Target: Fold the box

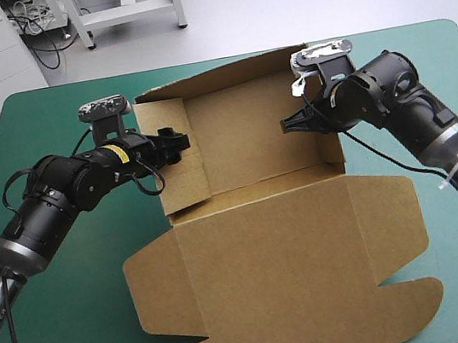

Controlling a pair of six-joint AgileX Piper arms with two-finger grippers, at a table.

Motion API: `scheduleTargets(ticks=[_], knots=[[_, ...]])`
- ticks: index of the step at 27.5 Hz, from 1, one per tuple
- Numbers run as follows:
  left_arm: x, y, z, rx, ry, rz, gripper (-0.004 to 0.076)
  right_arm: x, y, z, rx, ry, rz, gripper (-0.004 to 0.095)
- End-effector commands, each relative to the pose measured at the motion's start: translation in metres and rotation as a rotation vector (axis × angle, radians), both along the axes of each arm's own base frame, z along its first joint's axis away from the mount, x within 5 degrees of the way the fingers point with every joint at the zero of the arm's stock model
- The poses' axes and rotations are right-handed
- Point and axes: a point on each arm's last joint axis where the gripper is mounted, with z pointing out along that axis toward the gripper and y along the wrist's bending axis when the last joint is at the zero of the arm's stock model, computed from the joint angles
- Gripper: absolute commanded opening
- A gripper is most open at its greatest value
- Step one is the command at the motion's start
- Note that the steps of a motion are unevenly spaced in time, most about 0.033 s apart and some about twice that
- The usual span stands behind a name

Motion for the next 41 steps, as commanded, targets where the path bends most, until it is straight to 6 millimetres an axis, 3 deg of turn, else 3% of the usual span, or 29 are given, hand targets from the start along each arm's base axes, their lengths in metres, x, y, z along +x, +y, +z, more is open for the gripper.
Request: scheduleTargets(ticks=[1,8,16,22,30,35,41], knots=[[-0.005,0.000,0.028,-0.090,-0.122,0.005,0.0602,-0.009,-0.004,0.027,0.057,-0.120,0.012,-0.0004],[-0.024,0.009,0.068,-0.011,-0.050,-0.026,0.0596,0.016,0.002,0.011,0.016,-0.150,-0.040,-0.0004],[-0.055,0.026,0.098,-0.066,-0.144,-0.028,0.0595,0.026,-0.002,0.008,0.027,-0.174,-0.082,-0.0004],[-0.052,0.024,0.092,-0.032,-0.118,-0.039,0.0595,0.027,-0.006,0.013,0.080,-0.163,-0.092,-0.0004],[-0.024,0.010,0.071,0.019,-0.086,-0.053,0.0594,0.020,-0.001,0.038,0.155,-0.176,-0.030,-0.0004],[-0.005,0.000,0.060,0.012,-0.098,-0.050,0.0595,0.018,-0.001,0.037,0.145,-0.155,-0.016,-0.0004],[0.004,-0.004,0.058,0.036,-0.151,-0.072,0.0591,0.018,-0.001,0.036,0.136,-0.151,-0.010,-0.0004]])
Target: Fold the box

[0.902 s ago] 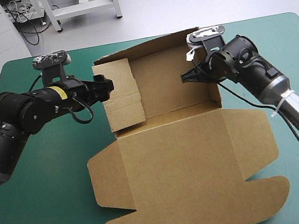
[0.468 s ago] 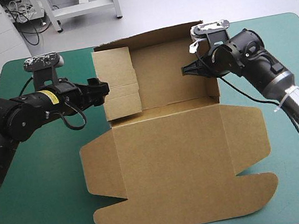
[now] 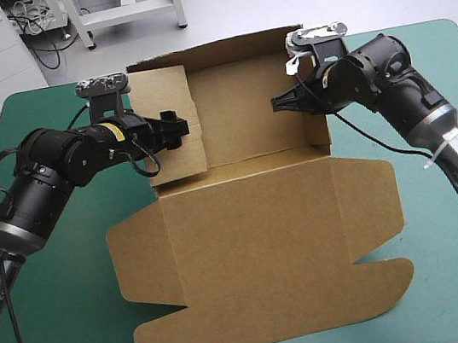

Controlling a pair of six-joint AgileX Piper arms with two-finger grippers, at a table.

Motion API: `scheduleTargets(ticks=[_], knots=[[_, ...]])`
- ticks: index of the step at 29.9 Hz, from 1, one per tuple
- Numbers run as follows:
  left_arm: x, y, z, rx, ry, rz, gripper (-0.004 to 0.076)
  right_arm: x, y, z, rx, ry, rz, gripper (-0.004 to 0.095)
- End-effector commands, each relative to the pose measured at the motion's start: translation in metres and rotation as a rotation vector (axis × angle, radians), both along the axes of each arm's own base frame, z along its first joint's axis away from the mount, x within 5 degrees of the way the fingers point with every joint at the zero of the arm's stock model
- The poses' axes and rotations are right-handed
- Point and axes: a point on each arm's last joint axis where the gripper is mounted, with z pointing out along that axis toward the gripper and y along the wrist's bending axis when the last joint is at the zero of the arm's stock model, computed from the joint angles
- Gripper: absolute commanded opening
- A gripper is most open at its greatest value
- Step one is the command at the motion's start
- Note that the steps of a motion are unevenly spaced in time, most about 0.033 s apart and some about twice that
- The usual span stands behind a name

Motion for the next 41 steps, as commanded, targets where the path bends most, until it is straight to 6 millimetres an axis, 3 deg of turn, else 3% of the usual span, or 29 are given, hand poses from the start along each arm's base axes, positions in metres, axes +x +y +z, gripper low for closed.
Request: scheduleTargets(ticks=[1,7,12,14,17,18,27,31,37,41], knots=[[-0.005,0.001,0.024,-0.047,-0.137,-0.016,0.0588,-0.009,-0.006,0.029,0.050,-0.119,0.009,-0.0004],[-0.003,0.000,0.023,-0.045,-0.134,-0.016,0.0538,-0.010,-0.005,0.029,0.060,-0.115,0.011,-0.0004],[0.003,-0.004,0.011,-0.024,-0.075,-0.019,0.0431,-0.010,-0.005,0.029,0.066,-0.110,0.013,-0.0004],[0.004,-0.005,0.008,-0.016,-0.054,-0.020,0.0295,-0.010,-0.004,0.029,0.066,-0.107,0.020,-0.0004],[0.006,-0.006,0.007,-0.021,-0.063,-0.019,0.0003,-0.011,-0.003,0.029,0.072,-0.103,0.036,-0.0004],[0.006,-0.006,0.008,-0.024,-0.069,-0.019,-0.0028,-0.011,-0.003,0.029,0.073,-0.103,0.038,-0.0004],[0.008,-0.002,0.006,0.050,-0.052,-0.007,-0.0032,-0.013,-0.004,0.026,0.062,-0.068,0.032,-0.0004],[0.021,-0.005,0.003,0.134,0.025,0.002,-0.0032,-0.013,-0.004,0.017,0.013,-0.002,0.046,-0.0004],[0.054,-0.022,-0.010,0.196,0.135,0.006,-0.0032,0.009,-0.002,-0.012,-0.037,0.104,0.051,-0.0004],[0.072,-0.031,-0.026,0.240,0.222,0.006,-0.0032,0.034,-0.019,-0.042,-0.006,0.243,0.021,-0.0023]])
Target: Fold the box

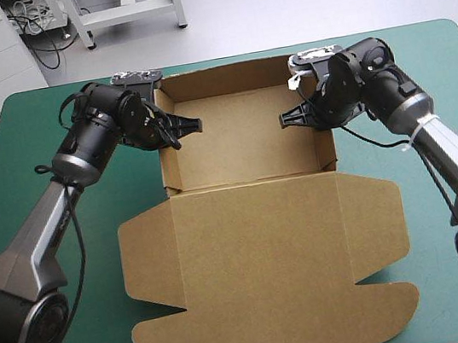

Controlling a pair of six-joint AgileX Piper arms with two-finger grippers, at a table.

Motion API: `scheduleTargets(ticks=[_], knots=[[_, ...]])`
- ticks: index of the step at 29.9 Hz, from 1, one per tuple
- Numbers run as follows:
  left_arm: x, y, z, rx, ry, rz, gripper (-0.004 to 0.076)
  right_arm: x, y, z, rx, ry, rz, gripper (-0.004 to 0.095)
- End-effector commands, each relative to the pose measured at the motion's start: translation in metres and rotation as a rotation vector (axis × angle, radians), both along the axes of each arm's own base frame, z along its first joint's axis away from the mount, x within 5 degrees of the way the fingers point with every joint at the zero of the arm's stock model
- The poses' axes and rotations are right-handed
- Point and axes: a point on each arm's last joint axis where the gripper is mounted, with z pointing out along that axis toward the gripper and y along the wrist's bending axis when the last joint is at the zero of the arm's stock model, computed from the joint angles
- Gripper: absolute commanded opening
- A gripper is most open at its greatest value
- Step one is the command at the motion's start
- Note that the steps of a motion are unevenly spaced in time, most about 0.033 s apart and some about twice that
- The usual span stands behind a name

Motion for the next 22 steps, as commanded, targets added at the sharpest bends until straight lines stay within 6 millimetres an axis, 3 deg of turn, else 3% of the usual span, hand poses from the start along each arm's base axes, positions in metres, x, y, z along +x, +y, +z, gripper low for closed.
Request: scheduleTargets(ticks=[1,4,13,19,22], knots=[[0.007,-0.007,0.012,-0.002,-0.019,-0.017,-0.0032,0.008,-0.016,0.003,0.091,0.039,0.011,-0.0023],[0.019,-0.012,-0.008,0.054,0.074,-0.014,-0.0032,0.021,-0.028,-0.017,0.124,0.136,-0.003,-0.0022],[0.041,-0.027,-0.057,0.085,0.185,-0.025,-0.0032,0.034,-0.030,-0.040,0.077,0.180,0.020,-0.0022],[0.044,-0.028,-0.061,0.084,0.182,-0.024,-0.0029,0.038,-0.028,-0.050,0.072,0.202,0.035,-0.0020],[0.044,-0.028,-0.061,0.095,0.181,-0.059,0.0000,0.040,-0.026,-0.054,0.085,0.214,0.049,0.0048]])
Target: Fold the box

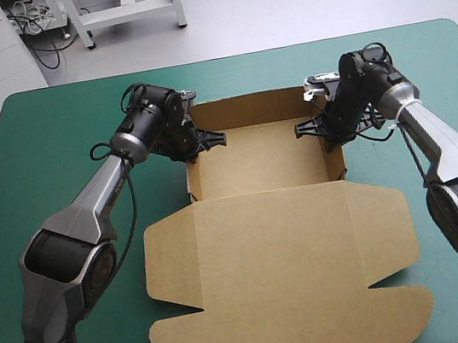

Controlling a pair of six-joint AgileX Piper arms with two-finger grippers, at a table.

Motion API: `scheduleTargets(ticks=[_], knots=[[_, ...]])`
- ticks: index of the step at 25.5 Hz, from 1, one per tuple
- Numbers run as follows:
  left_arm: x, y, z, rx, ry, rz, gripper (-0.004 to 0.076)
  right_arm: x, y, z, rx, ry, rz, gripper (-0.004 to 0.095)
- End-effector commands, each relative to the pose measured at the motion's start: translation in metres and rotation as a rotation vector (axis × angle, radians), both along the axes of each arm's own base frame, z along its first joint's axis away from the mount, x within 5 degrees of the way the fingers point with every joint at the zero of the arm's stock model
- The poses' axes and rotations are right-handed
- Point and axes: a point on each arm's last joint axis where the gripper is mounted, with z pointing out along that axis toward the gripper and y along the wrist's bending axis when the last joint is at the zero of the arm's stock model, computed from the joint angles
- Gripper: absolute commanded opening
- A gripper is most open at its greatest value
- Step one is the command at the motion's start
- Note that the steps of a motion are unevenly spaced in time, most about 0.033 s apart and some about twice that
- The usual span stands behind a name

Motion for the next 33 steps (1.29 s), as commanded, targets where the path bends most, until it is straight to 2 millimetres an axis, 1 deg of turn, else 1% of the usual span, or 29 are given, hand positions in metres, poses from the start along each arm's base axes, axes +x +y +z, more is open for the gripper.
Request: scheduleTargets(ticks=[1,2,5,6,9,10,12,13,16,19,20,21,23,24,25,26,27,28,29,30,32,33], knots=[[-0.009,0.006,0.026,0.046,-0.040,-0.077,0.0024,-0.010,0.004,0.028,0.080,-0.040,0.059,0.0100],[-0.009,0.007,0.026,0.052,-0.039,-0.088,0.0048,-0.009,0.005,0.028,0.087,-0.038,0.063,0.0151],[-0.009,0.007,0.026,0.060,-0.043,-0.101,0.0160,-0.008,0.005,0.026,0.091,-0.032,0.058,0.0373],[-0.009,0.007,0.026,0.056,-0.041,-0.101,0.0204,-0.007,0.005,0.026,0.095,-0.028,0.033,0.0473],[-0.008,0.006,0.027,0.049,-0.047,-0.102,0.0330,-0.007,0.005,0.027,0.090,-0.035,0.034,0.0674],[-0.008,0.006,0.027,0.048,-0.048,-0.102,0.0360,-0.007,0.005,0.028,0.088,-0.038,0.032,0.0726],[-0.008,0.007,0.027,0.055,-0.056,-0.100,0.0412,-0.005,0.005,0.031,0.087,-0.050,0.033,0.0771],[-0.007,0.007,0.027,0.058,-0.057,-0.100,0.0424,-0.005,0.005,0.033,0.088,-0.061,0.033,0.0771],[-0.005,0.011,0.028,0.063,-0.070,-0.091,0.0430,0.000,0.003,0.044,0.081,-0.116,0.009,0.0771],[-0.002,0.015,0.037,0.066,-0.089,-0.080,0.0430,0.005,0.000,0.067,0.099,-0.196,-0.031,0.0771],[0.000,0.018,0.051,0.053,-0.130,-0.068,0.0430,0.008,-0.005,0.085,0.118,-0.250,-0.061,0.0771],[0.000,0.019,0.058,0.042,-0.150,-0.060,0.0430,0.007,-0.006,0.094,0.121,-0.266,-0.057,0.0771],[-0.002,0.021,0.082,0.017,-0.222,-0.053,0.0430,0.006,-0.011,0.110,0.111,-0.320,-0.064,0.0771],[-0.006,0.023,0.103,-0.006,-0.283,-0.058,0.0429,0.003,-0.011,0.120,0.122,-0.349,-0.063,0.0771],[-0.012,0.026,0.122,-0.021,-0.337,-0.071,0.0424,-0.001,-0.012,0.128,0.123,-0.369,-0.063,0.0771],[-0.022,0.031,0.145,-0.037,-0.402,-0.090,0.0391,-0.007,-0.013,0.136,0.126,-0.389,-0.062,0.0770],[-0.029,0.034,0.158,-0.040,-0.436,-0.107,0.0346,-0.012,-0.014,0.141,0.131,-0.397,-0.061,0.0768],[-0.039,0.039,0.173,-0.037,-0.477,-0.135,0.0248,-0.020,-0.014,0.148,0.157,-0.403,-0.058,0.0768],[-0.051,0.045,0.186,-0.042,-0.511,-0.141,0.0116,-0.030,-0.015,0.155,0.175,-0.411,-0.058,0.0768],[-0.064,0.052,0.200,-0.053,-0.544,-0.140,-0.0032,-0.040,-0.016,0.160,0.184,-0.414,-0.058,0.0768],[-0.087,0.061,0.222,-0.095,-0.590,-0.147,-0.0025,-0.060,-0.022,0.160,0.158,-0.403,-0.055,0.0768],[-0.096,0.064,0.228,-0.108,-0.599,-0.151,-0.0026,-0.065,-0.023,0.158,0.151,-0.393,-0.056,0.0768]])
